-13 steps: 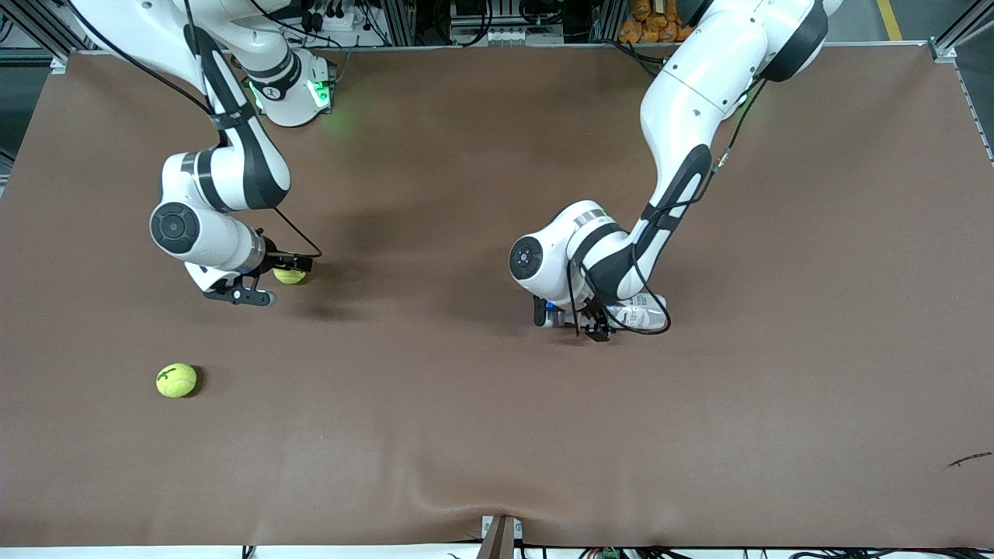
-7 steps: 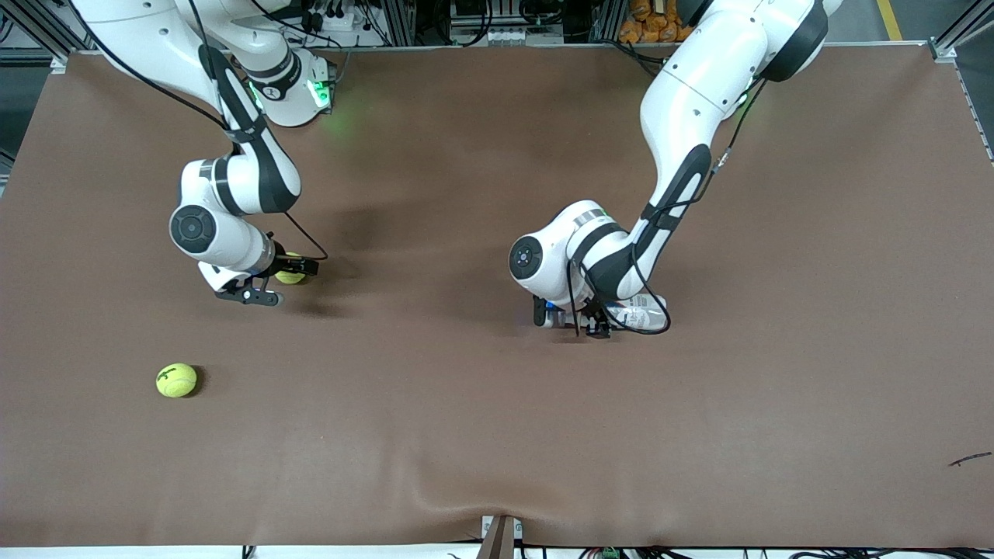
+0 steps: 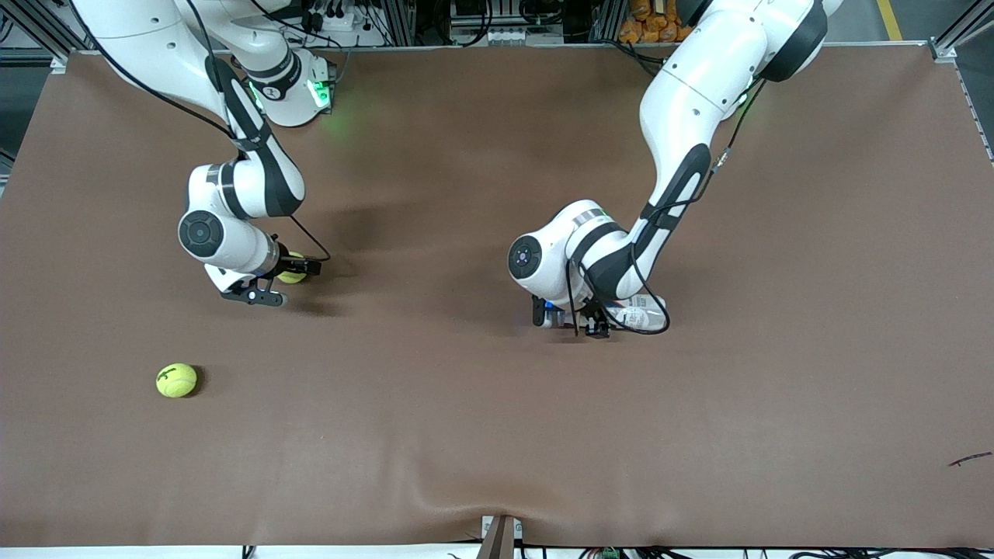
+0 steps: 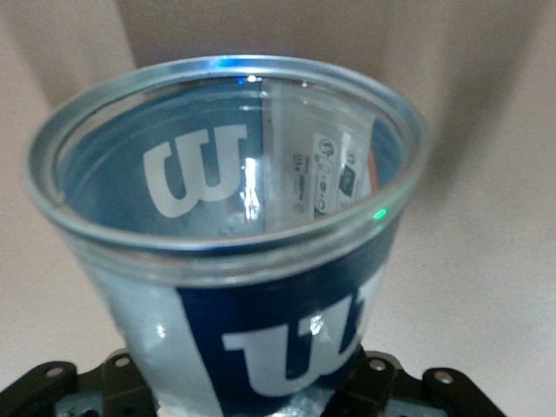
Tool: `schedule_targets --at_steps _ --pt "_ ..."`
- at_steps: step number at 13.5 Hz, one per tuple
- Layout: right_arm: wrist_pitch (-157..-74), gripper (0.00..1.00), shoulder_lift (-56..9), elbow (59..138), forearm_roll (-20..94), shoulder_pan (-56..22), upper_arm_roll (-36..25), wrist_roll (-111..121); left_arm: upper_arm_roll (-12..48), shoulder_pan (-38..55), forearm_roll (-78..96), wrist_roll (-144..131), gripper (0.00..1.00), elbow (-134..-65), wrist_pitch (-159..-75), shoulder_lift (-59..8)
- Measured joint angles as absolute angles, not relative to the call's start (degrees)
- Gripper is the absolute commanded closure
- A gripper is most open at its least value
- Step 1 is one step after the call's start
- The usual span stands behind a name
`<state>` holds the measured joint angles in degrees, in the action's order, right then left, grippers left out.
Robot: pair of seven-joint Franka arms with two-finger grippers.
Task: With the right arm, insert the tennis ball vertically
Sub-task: 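Lower the right gripper onto the nearer tennis ball and grasp it, then carry the ball with the right gripper over the can's open rim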
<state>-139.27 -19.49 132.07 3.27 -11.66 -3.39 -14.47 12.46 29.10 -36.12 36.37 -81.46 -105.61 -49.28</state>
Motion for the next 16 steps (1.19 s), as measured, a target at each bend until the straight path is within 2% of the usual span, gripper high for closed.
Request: schedule_targets --at_steps 2,3,4,7,11,14,16 --pt "-139.28 0.36 -19.73 132.08 3.27 -11.66 -3.46 -14.47 12.81 29.38 -36.12 36.31 0.28 -80.34 -105.84 -49.0" --pt "-139.28 0.5 -19.77 132.08 3.27 -11.66 -3.47 -14.47 13.16 29.54 -36.12 36.11 0.28 -79.4 -105.92 -48.53" --pt "-139.28 0.58 -19.78 132.08 3.27 -11.65 -3.51 -14.47 13.7 29.69 -36.12 35.97 0.28 -78.27 -105.98 -47.81" --pt "-139.32 0.61 -19.68 131.96 3.27 -11.43 -3.73 -14.57 17.07 29.98 -36.12 33.11 0.28 -75.05 -107.29 -46.18" --pt "-137.16 0.6 -17.18 131.23 3.27 -9.95 -4.27 -14.49 19.2 29.91 -36.11 22.05 0.28 -74.3 -118.61 -45.53" --pt "-128.79 0.59 -12.76 128.24 3.27 -9.65 -4.28 -14.49 19.54 29.82 -36.08 11.56 0.28 -74.23 -128.62 -45.48" --pt "-119.56 0.55 -11.17 122.93 3.27 -8.89 -4.3 -14.49 19.89 29.77 -36.07 3.13 0.28 -74.21 -135.35 -45.46"
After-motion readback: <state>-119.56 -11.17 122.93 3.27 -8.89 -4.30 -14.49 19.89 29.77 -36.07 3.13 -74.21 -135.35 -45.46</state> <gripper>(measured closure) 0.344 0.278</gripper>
